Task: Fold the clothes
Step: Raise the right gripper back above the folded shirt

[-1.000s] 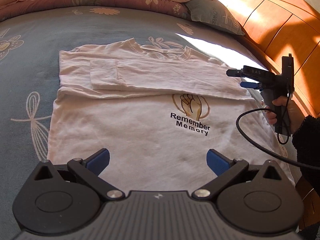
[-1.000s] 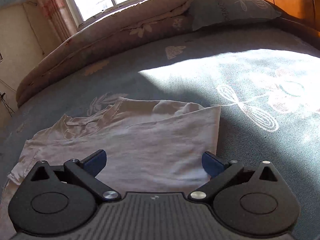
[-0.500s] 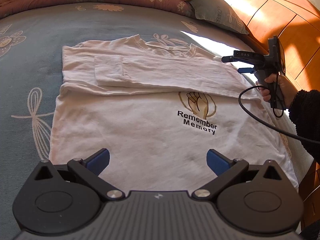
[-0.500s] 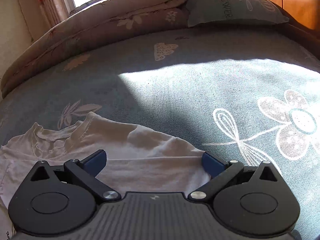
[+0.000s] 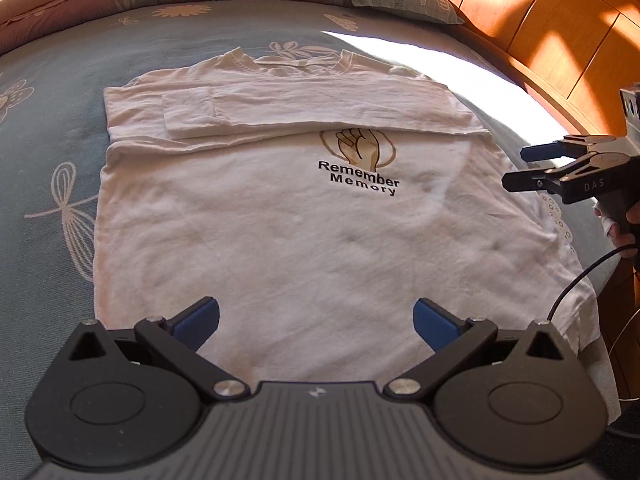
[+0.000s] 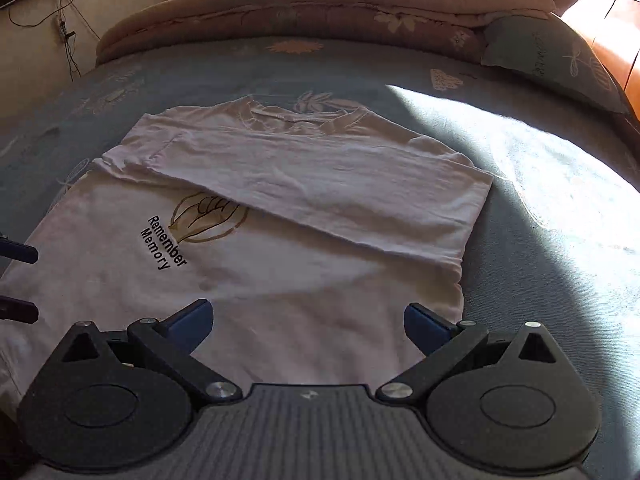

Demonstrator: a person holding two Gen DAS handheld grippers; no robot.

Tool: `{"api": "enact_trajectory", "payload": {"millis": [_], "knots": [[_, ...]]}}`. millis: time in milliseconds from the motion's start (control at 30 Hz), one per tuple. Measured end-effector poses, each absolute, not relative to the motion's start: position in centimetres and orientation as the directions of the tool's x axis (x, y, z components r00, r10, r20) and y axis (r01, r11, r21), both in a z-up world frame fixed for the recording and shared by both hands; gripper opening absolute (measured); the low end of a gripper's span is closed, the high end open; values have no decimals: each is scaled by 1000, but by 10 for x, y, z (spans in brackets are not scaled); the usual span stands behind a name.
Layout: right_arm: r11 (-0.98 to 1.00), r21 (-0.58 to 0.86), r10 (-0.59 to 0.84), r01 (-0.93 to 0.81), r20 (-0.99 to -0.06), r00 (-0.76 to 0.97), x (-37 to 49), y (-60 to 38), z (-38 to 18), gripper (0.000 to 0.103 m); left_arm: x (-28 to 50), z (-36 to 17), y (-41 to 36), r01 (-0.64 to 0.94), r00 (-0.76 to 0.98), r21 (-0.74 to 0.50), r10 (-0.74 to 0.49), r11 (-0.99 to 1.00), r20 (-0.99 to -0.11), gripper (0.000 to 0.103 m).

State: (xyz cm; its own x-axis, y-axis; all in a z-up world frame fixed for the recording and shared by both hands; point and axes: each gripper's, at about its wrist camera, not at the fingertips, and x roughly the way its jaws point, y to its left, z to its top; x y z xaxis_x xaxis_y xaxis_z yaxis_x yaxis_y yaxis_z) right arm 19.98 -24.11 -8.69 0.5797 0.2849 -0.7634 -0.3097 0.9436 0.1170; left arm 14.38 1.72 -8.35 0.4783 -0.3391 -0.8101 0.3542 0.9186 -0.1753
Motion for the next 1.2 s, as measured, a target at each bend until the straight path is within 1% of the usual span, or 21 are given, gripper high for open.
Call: {"api": "enact_trajectory", "payload": {"millis": [133,200,233,333,367,467,567,667,767,833,900,1000,1033,1167,1200], "knots": [[934,106,286,-342,-795,535,149,-224,-102,103,129,-97,17,364,457,-157,-323,918,-829,102],[947,147,281,-285,-808,518,144,-228,-116,103,119,-98,18,382,468,-127,-310,915,-827,102],[950,146,277,-275,-800,532,141,-230,-116,103,117,-97,19,378,468,-123,-304,918,-830,102],[955,164,276,-248,-800,533,147,-237,-108,103,118,-90,27,358,459,-168,-330,919,-825,102],[956,164,276,-245,-792,544,153,-241,-102,103,119,-87,30,351,475,-162,-324,922,-818,102],[966,128,242,-223,-750,616,188,-251,-79,103,127,-74,36,318,539,-130,-292,939,-790,102],[970,121,237,-213,-680,694,232,-256,-58,103,139,-62,45,270,596,-143,-282,952,-752,102],[958,168,285,-232,-633,719,285,-256,-52,103,150,-56,55,226,631,-170,-277,959,-724,102],[933,275,354,-230,-605,713,348,-259,-62,103,159,-56,62,194,649,-192,-273,962,-710,102],[919,333,382,-212,-614,690,387,-261,-77,103,164,-60,66,183,650,-204,-274,962,-709,102],[921,343,373,-185,-641,671,416,-259,-95,103,169,-64,68,174,646,-216,-277,961,-711,102],[942,300,324,-153,-683,655,445,-254,-122,103,175,-72,70,168,633,-230,-283,959,-720,102],[949,266,308,-169,-669,677,448,-253,-123,103,176,-74,70,169,630,-230,-285,958,-722,102],[970,213,233,-115,-687,688,459,-256,-116,103,180,-81,69,175,624,-229,-288,958,-727,102],[965,234,249,-118,-683,686,453,-259,-110,103,180,-81,69,176,624,-226,-287,958,-727,102]]}}
